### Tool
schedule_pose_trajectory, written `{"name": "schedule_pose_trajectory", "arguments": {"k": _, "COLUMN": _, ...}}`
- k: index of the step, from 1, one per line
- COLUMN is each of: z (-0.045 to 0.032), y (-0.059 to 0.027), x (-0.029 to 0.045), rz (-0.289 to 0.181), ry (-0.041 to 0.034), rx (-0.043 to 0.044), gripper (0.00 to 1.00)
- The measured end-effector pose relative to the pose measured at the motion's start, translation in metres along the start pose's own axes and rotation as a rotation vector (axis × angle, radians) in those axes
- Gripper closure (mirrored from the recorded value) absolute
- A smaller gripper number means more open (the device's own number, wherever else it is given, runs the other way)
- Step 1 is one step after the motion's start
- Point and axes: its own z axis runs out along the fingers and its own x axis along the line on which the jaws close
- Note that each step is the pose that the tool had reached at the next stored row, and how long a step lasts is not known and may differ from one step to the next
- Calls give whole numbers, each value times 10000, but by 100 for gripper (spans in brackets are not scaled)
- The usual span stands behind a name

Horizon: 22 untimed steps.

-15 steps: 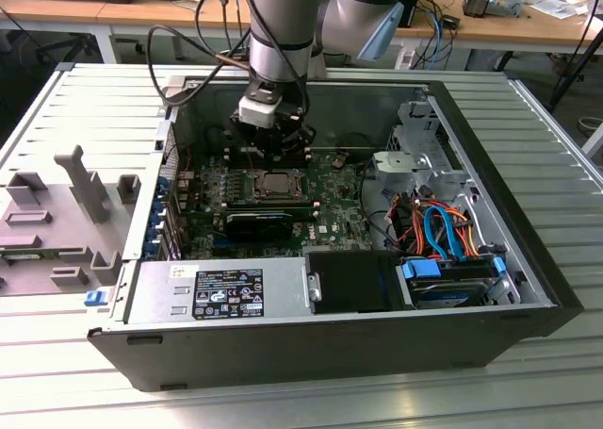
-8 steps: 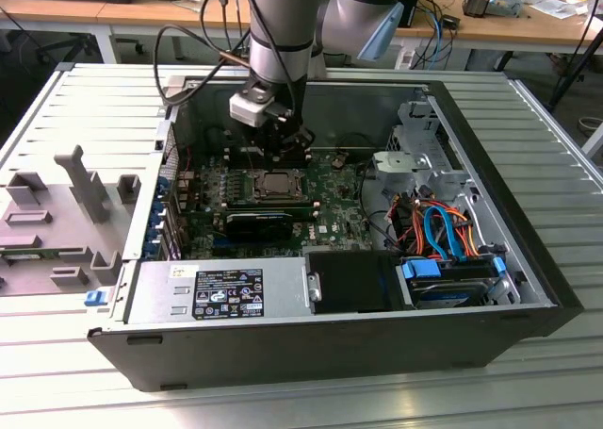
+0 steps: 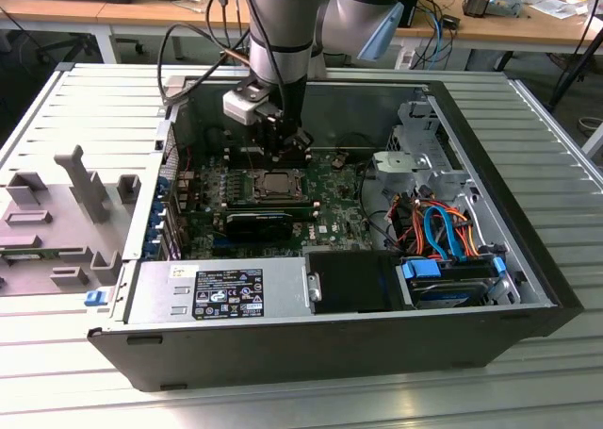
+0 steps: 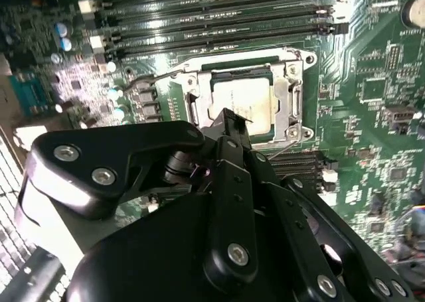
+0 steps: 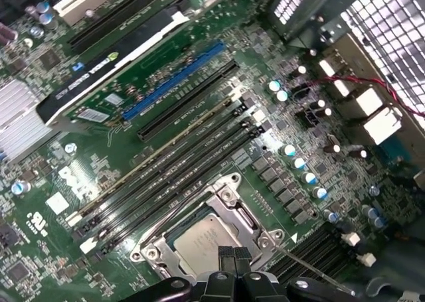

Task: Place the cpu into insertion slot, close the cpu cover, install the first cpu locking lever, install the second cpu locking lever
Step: 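Install the first cpu locking lever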

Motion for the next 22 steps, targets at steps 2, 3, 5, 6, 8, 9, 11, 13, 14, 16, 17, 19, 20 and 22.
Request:
{"name": "schedule_pose_trajectory", "arguments": {"k": 2, "z": 2, "y": 0, "x": 0, "rz": 388, "ry": 3, "rx": 28, "gripper": 89}}
{"name": "schedule_pose_trajectory", "arguments": {"k": 3, "z": 3, "y": 0, "x": 0, "rz": 570, "ry": 5, "rx": 42, "gripper": 89}}
{"name": "schedule_pose_trajectory", "arguments": {"k": 5, "z": 5, "y": 0, "x": 0, "rz": 972, "ry": 8, "rx": 72, "gripper": 89}}
{"name": "schedule_pose_trajectory", "arguments": {"k": 6, "z": 6, "y": 0, "x": 0, "rz": 1131, "ry": 10, "rx": 83, "gripper": 89}}
{"name": "schedule_pose_trajectory", "arguments": {"k": 8, "z": 8, "y": 0, "x": 1, "rz": 1441, "ry": 12, "rx": 105, "gripper": 89}}
{"name": "schedule_pose_trajectory", "arguments": {"k": 9, "z": 9, "y": 0, "x": 1, "rz": 1591, "ry": 13, "rx": 117, "gripper": 89}}
{"name": "schedule_pose_trajectory", "arguments": {"k": 11, "z": 10, "y": 0, "x": 1, "rz": 1887, "ry": 16, "rx": 138, "gripper": 89}}
{"name": "schedule_pose_trajectory", "arguments": {"k": 13, "z": 13, "y": 0, "x": 1, "rz": 2474, "ry": 21, "rx": 182, "gripper": 89}}
{"name": "schedule_pose_trajectory", "arguments": {"k": 14, "z": 15, "y": 0, "x": 1, "rz": 2825, "ry": 24, "rx": 208, "gripper": 89}}
{"name": "schedule_pose_trajectory", "arguments": {"k": 16, "z": 18, "y": 0, "x": 1, "rz": 3333, "ry": 28, "rx": 245, "gripper": 89}}
{"name": "schedule_pose_trajectory", "arguments": {"k": 17, "z": 19, "y": 0, "x": 1, "rz": 3480, "ry": 29, "rx": 256, "gripper": 89}}
{"name": "schedule_pose_trajectory", "arguments": {"k": 19, "z": 23, "y": 0, "x": 2, "rz": 3943, "ry": 34, "rx": 289, "gripper": 89}}
{"name": "schedule_pose_trajectory", "arguments": {"k": 20, "z": 24, "y": 0, "x": 2, "rz": 4082, "ry": 36, "rx": 298, "gripper": 89}}
{"name": "schedule_pose_trajectory", "arguments": {"k": 22, "z": 25, "y": 1, "x": 2, "rz": 4395, "ry": 46, "rx": 314, "gripper": 89}}
